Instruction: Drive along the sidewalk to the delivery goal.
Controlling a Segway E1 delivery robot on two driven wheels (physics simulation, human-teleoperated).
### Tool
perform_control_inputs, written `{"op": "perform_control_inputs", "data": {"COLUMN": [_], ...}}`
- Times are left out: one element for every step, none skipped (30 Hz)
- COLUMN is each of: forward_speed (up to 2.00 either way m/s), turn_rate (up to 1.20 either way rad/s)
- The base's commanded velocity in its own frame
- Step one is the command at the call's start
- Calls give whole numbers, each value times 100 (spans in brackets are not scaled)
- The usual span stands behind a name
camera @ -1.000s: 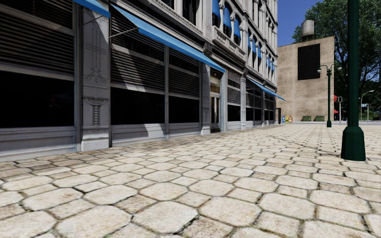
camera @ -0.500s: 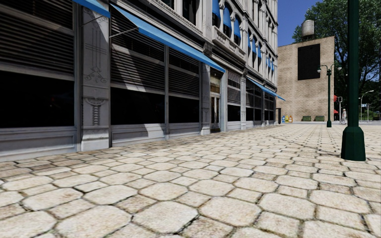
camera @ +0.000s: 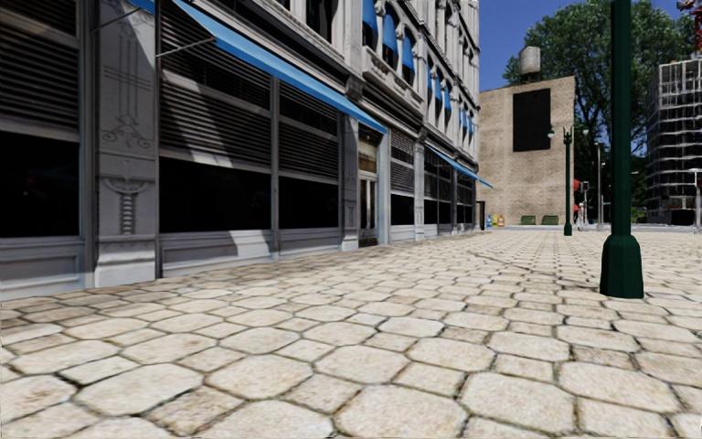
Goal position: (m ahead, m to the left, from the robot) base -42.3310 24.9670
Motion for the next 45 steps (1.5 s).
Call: {"op": "perform_control_inputs", "data": {"forward_speed": [105, 105, 105, 110, 114, 116, 116, 116, 117, 117, 117, 117, 118, 118, 118, 118, 118, 118, 118, 119, 119, 119, 119, 119, 119, 119, 119, 119, 119, 119, 119, 119, 119, 119, 120, 120, 122, 124, 124, 124, 124, 124, 124, 124, 124], "turn_rate": [-60, -61, -61, -61, -61, -64, -64, -76, -83, -85, -85, -85, -85, -85, -85, -85, -85, -85, -85, -85, -85, -85, -87, -93, -99, -99, -102, -103, -103, -103, -103, -103, -103, -103, -103, -103, -103, -103, -103, -103, -103, -103, -103, -103, -103]}}
